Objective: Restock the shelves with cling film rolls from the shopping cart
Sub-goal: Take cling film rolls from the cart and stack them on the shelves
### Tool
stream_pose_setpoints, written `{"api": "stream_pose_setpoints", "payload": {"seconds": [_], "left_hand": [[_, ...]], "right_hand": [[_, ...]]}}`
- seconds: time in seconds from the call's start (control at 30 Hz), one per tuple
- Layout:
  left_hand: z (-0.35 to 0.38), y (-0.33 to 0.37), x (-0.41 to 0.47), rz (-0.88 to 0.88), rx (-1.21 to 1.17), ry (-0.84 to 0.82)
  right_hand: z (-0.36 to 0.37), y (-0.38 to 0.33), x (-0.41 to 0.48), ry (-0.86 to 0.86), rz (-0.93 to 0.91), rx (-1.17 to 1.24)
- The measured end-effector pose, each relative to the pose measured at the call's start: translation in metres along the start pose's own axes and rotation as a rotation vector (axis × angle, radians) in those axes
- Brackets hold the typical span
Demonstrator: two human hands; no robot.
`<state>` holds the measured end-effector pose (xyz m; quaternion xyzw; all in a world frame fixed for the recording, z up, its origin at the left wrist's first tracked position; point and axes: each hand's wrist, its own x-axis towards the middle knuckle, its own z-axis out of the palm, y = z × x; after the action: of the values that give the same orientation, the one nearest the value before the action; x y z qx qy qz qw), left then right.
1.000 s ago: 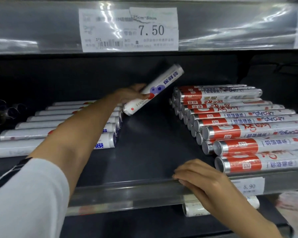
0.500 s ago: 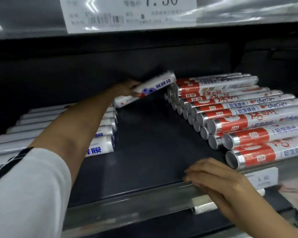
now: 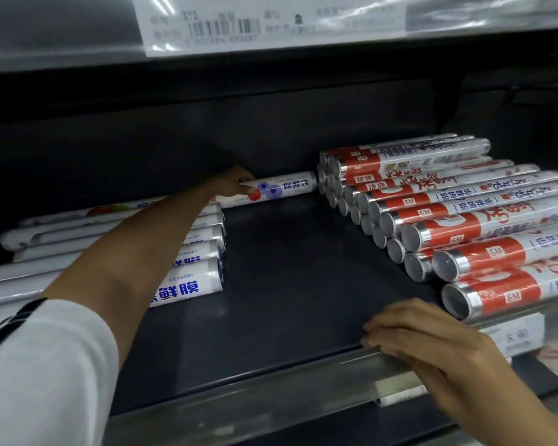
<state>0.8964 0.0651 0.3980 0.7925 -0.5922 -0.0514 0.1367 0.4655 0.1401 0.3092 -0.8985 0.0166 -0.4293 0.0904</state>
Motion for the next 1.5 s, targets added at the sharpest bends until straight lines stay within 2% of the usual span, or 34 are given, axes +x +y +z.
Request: {"api": "stream_pose_setpoints", "payload": {"seconds": [0.2,0.33,0.47,0.57,0.77,1.07,1.5], "left_hand": [[0.007,0.006,-0.004,0.006,0.029,0.022],[0.010,0.012,-0.007,0.014,0.147,0.106],[0.012,0.015,0.000,-0.015,0.091,0.109],[0.016,0.016,0.002,-0.017,0.021,0.177],[0.014,0.011,-0.007,0.040,0.021,0.197],[0.014,-0.001,-0.010,-0.097,0.081,0.241],[0.017,0.008,-0.012,-0.152,0.133,0.238]], "right_hand": [[0.001,0.006,-0.004,-0.067,0.004,-0.010],[0.000,0.008,-0.004,-0.081,0.006,-0.008],[0.000,0.007,-0.003,-0.072,0.009,0.007],[-0.001,0.006,-0.003,-0.071,0.038,0.035],[-0.005,0.000,-0.001,-0.082,0.105,0.016],[-0.007,-0.003,-0.001,-0.062,0.196,-0.066],[-0.005,-0.002,0.000,-0.062,0.196,-0.081]]}}
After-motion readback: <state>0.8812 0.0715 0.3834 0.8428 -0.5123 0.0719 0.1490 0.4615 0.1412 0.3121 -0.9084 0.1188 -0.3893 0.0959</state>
